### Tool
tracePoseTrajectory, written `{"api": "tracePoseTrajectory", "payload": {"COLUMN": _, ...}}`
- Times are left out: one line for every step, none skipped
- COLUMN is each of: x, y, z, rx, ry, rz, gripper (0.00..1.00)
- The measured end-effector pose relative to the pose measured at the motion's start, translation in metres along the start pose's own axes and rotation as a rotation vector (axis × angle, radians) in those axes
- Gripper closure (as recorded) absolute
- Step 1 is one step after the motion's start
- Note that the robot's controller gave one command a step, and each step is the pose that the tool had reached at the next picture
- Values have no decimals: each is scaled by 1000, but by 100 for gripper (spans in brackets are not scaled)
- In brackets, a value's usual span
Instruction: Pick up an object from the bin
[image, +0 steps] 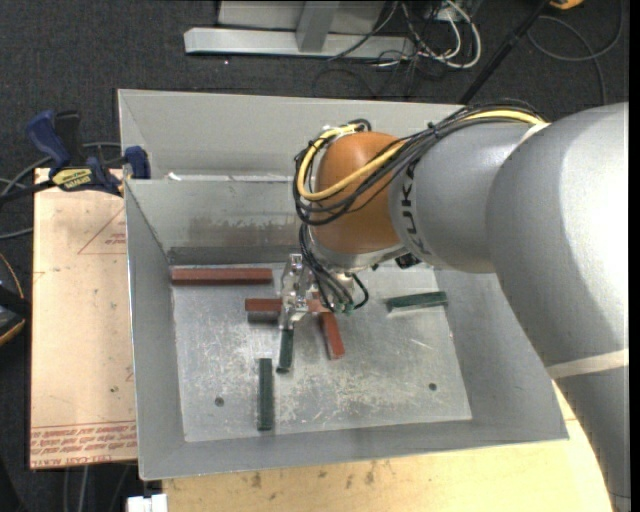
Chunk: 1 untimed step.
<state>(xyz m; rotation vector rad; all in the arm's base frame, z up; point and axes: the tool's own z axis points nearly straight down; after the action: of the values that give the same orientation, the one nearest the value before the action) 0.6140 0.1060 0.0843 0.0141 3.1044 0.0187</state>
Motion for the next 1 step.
{"api": "tracePoseTrajectory", "payload": {"x": 0, "y": 0, "z": 0, "rx": 0, "ry": 0, "rz": 0, "gripper": 100}}
